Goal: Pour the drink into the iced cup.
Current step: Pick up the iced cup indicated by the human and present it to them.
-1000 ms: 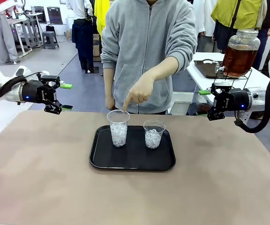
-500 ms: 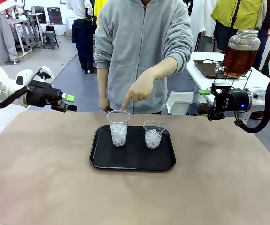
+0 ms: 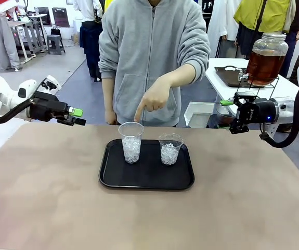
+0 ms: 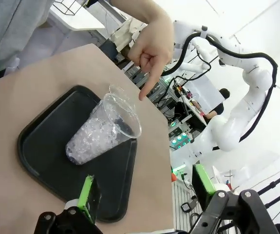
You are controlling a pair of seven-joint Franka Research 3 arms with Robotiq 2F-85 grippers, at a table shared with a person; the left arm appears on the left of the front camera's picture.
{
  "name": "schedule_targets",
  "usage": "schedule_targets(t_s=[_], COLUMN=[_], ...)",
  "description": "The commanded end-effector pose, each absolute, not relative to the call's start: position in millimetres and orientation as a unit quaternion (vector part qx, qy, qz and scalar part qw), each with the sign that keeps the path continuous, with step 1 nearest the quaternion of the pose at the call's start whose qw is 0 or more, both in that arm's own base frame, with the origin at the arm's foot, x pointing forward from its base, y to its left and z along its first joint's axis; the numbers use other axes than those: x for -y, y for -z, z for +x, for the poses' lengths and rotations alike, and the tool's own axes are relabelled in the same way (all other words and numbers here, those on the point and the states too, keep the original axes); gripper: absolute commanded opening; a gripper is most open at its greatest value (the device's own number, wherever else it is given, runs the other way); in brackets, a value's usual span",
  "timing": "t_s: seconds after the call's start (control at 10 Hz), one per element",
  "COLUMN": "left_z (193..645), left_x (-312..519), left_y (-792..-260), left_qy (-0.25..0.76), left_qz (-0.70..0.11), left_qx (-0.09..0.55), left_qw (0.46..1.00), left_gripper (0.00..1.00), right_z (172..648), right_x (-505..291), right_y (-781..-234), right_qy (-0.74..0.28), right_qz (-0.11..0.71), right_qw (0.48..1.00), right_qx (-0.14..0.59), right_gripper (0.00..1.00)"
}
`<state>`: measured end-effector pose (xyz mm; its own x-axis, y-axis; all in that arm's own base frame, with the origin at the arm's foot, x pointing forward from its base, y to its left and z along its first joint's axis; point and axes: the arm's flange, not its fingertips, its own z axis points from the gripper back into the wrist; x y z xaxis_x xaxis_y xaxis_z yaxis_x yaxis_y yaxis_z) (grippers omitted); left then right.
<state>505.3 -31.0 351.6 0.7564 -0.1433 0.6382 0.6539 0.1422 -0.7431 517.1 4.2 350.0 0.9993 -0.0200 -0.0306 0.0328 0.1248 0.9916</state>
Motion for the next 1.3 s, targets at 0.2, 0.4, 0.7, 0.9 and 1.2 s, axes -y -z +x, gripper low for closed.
schedule_targets(t_s=[0.2, 0.4, 0.7, 0.9, 1.2], left_z=[513.6, 515.0, 515.8, 517.3, 517.4], left_x=[36.1, 45.5, 62.3, 71.9, 74.7], left_y=[-338.7, -326.9, -309.2, -298.5, -290.7], left_qy=[0.376, 0.448, 0.474, 0.471, 0.492], left_qz=[-0.554, -0.511, -0.448, -0.42, -0.441], left_qx=[0.309, 0.356, 0.434, 0.472, 0.44], left_qw=[0.676, 0.641, 0.622, 0.616, 0.608], left_gripper=[1.0, 1.0, 1.0, 1.0, 1.0], right_z=[517.4, 517.4, 517.4, 517.4, 517.4], right_x=[-3.7, -3.7, -3.7, -3.7, -3.7], right_y=[-350.7, -350.7, -350.7, -350.7, -350.7], right_qy=[0.019, 0.019, 0.019, 0.019, 0.019], right_qz=[0.659, 0.659, 0.659, 0.659, 0.659], right_qw=[0.752, 0.752, 0.752, 0.752, 0.752], right_qx=[-0.002, -0.002, -0.002, -0.002, -0.002], right_gripper=[1.0, 1.0, 1.0, 1.0, 1.0])
